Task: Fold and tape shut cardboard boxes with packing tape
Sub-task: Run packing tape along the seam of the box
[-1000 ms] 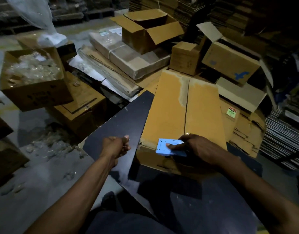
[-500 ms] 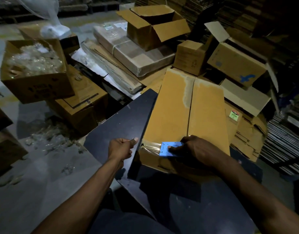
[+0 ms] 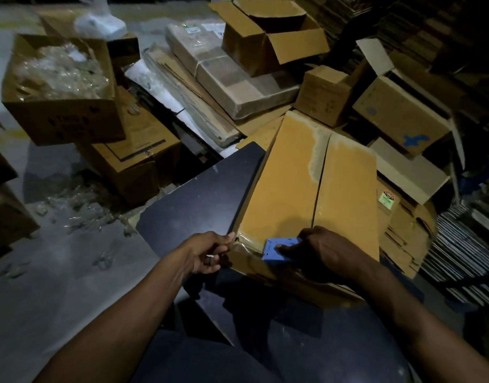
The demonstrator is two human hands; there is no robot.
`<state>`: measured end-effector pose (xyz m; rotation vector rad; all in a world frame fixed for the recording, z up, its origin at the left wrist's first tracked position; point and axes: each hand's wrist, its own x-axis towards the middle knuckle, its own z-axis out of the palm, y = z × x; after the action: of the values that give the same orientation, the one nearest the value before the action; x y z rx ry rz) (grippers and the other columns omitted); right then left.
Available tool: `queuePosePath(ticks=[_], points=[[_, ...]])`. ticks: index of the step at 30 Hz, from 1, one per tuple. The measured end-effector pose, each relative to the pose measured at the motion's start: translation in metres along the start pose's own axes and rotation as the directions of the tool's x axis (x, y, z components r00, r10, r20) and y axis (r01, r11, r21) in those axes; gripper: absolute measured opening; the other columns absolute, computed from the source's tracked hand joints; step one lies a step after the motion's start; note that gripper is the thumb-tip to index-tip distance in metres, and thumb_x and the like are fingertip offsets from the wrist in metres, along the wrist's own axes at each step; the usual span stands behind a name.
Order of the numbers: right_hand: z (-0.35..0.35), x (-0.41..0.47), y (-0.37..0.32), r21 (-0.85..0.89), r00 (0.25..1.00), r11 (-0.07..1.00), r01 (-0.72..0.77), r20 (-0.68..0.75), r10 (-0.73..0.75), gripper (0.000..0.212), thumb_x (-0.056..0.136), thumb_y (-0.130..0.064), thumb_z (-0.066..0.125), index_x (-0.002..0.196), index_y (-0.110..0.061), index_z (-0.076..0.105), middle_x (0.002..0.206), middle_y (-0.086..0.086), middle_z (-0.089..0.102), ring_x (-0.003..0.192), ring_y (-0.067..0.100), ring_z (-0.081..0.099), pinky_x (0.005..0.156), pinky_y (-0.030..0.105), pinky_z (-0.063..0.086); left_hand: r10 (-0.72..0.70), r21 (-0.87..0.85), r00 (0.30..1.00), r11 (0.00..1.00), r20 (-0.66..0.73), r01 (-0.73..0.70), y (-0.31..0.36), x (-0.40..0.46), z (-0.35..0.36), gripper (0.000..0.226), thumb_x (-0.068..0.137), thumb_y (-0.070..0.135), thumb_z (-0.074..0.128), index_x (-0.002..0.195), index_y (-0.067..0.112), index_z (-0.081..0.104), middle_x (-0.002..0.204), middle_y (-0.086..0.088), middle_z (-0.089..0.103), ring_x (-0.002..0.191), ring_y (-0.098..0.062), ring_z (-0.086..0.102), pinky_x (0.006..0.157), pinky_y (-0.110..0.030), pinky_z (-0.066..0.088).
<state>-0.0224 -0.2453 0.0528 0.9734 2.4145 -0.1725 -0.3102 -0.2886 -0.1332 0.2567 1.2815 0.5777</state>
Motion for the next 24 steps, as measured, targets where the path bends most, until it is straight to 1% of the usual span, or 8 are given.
queuePosePath(ticks=[11,13,15,17,19,20,22,24], points=[[0.007,0.003,0.001,-0.062,0.995,0.997,0.041,-0.084,-0.046,0.056,0.104,-0.062,0.044,0.158,-0.057,0.033,0.124,-0.001,0.058,0.106,0.024,0.059,0.076,0.038,0.050,-0.076,0.239,0.997,0.969,0.025,0.068,-0.016,0.011,-0.009,0.081,0.047,0.104,0.078,0.064,0.026,0.064,0.076,0.007,0.061,0.062,-0.013,0.058,0.053,-0.022,0.030],[0.009,0.001,-0.001,-0.092,0.993,0.995,0.038,-0.108,-0.048,0.055,0.106,-0.059,0.048,0.158,-0.059,0.029,0.124,-0.003,0.055,0.106,0.024,0.058,0.074,0.035,0.040,0.091,0.233,0.992,0.970,-0.092,-0.068,-0.023,0.019,-0.014,0.087,0.049,0.105,0.076,0.069,0.021,0.072,0.080,0.001,0.073,0.067,-0.020,0.065,0.057,-0.028,0.045],[0.009,-0.001,-0.003,-0.072,0.994,0.997,0.017,-0.110,-0.025,0.054,0.107,-0.060,0.046,0.156,-0.063,0.026,0.121,-0.004,0.053,0.104,0.024,0.060,0.073,0.035,0.040,0.431,0.311,0.851,0.888,-0.300,-0.340,-0.020,0.022,-0.014,0.079,0.067,0.096,0.075,0.083,0.019,0.077,0.085,0.002,0.079,0.076,-0.022,0.073,0.071,-0.044,0.064],[0.010,-0.004,-0.005,-0.054,0.996,0.999,-0.003,-0.088,-0.002,0.053,0.106,-0.062,0.045,0.154,-0.067,0.024,0.114,-0.006,0.050,0.099,0.023,0.063,0.069,0.036,0.043,0.819,0.566,0.492,0.564,-0.293,-0.601,-0.013,0.009,-0.008,0.050,0.084,0.080,0.076,0.103,0.034,0.077,0.102,0.017,0.078,0.099,-0.010,0.074,0.088,-0.042,0.064],[0.007,-0.006,-0.008,-0.047,0.996,0.999,-0.023,-0.084,0.019,0.049,0.106,-0.062,0.043,0.153,-0.065,0.027,0.109,-0.007,0.046,0.095,0.023,0.063,0.067,0.038,0.048,0.985,0.728,0.102,-0.032,0.140,-0.685,-0.008,-0.016,0.014,0.053,0.089,0.064,0.083,0.131,0.033,0.074,0.133,0.019,0.070,0.125,-0.003,0.065,0.107,-0.031,0.052],[0.006,-0.008,-0.010,-0.049,0.995,0.998,-0.032,-0.091,0.028,0.047,0.106,-0.063,0.038,0.153,-0.063,0.031,0.108,-0.007,0.046,0.095,0.023,0.064,0.067,0.040,0.049,0.922,0.707,-0.007,-0.303,0.388,-0.639,-0.010,-0.021,0.024,0.066,0.090,0.063,0.083,0.141,0.023,0.071,0.146,0.011,0.067,0.137,-0.009,0.061,0.117,-0.034,0.046],[0.003,-0.011,-0.014,-0.038,0.994,0.998,-0.049,-0.097,0.045,0.053,0.103,-0.066,0.024,0.152,-0.056,0.043,0.108,-0.007,0.049,0.095,0.024,0.065,0.069,0.042,0.052,0.758,0.643,-0.051,-0.584,0.650,-0.496,-0.023,-0.006,0.030,0.071,0.100,0.055,0.077,0.151,0.009,0.064,0.159,-0.007,0.059,0.152,-0.024,0.052,0.124,-0.049,0.042],[0.003,-0.014,-0.018,-0.071,0.995,0.996,-0.047,-0.094,0.040,0.049,0.106,-0.059,0.032,0.153,-0.056,0.044,0.113,-0.004,0.051,0.099,0.026,0.066,0.068,0.041,0.051,0.716,0.627,-0.086,-0.656,0.693,-0.420,-0.030,0.016,0.023,0.052,0.106,0.032,0.072,0.149,0.004,0.065,0.160,-0.012,0.059,0.153,-0.028,0.051,0.120,-0.057,0.045]])
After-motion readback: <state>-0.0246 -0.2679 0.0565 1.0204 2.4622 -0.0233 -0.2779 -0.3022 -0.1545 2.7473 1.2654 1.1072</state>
